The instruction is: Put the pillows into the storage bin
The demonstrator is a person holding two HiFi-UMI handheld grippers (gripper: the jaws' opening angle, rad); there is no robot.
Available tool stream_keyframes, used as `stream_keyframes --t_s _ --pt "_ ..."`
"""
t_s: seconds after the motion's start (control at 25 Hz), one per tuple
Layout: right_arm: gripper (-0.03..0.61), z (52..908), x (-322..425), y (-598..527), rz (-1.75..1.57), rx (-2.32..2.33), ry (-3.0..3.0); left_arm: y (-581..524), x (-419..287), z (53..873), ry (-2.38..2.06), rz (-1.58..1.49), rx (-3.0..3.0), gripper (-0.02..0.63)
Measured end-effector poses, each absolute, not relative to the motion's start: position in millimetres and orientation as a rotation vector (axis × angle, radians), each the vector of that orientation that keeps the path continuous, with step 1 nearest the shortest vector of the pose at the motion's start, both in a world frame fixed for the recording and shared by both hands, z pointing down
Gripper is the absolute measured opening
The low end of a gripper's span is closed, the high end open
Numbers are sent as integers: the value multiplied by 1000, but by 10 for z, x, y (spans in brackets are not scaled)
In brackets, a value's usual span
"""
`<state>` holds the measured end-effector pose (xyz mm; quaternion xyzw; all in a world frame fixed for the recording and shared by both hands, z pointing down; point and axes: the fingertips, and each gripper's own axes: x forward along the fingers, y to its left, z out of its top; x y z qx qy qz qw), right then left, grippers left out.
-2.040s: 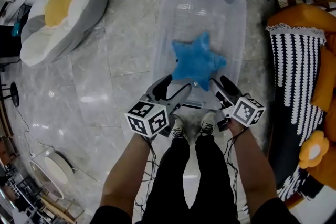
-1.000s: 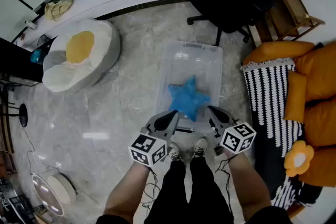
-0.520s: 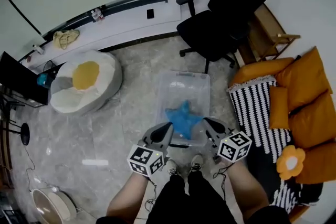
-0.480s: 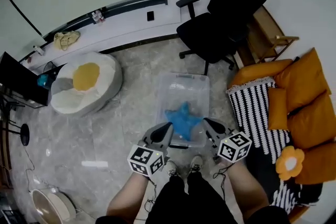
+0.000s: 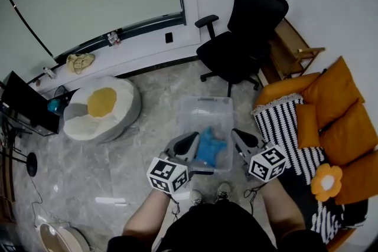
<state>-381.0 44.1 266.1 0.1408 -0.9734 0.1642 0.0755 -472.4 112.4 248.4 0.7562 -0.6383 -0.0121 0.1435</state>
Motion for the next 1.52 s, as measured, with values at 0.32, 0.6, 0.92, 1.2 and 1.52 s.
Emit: stream_keyframes --t_s 0.32,0.6,0.92,1.2,1.52 --pt "3 2431 -3758 415 453 460 -2957 1002 -4608 2275 -1818 -37 2254 5" --pt "2 2439 -3765 411 467 483 -2954 968 -4607 2273 -1793 -32 2276 5" --pt "3 2456 -3699 426 521 583 -2938 979 -4616 2353 -1734 -31 2292 6" --pt "5 2540 -3265 420 568 829 -2891 901 -4361 2475 -1566 -34 2374 6" --pt "115 2710 -2285 464 633 1183 -2791 704 -3595 2618 -1320 -30 2487 141"
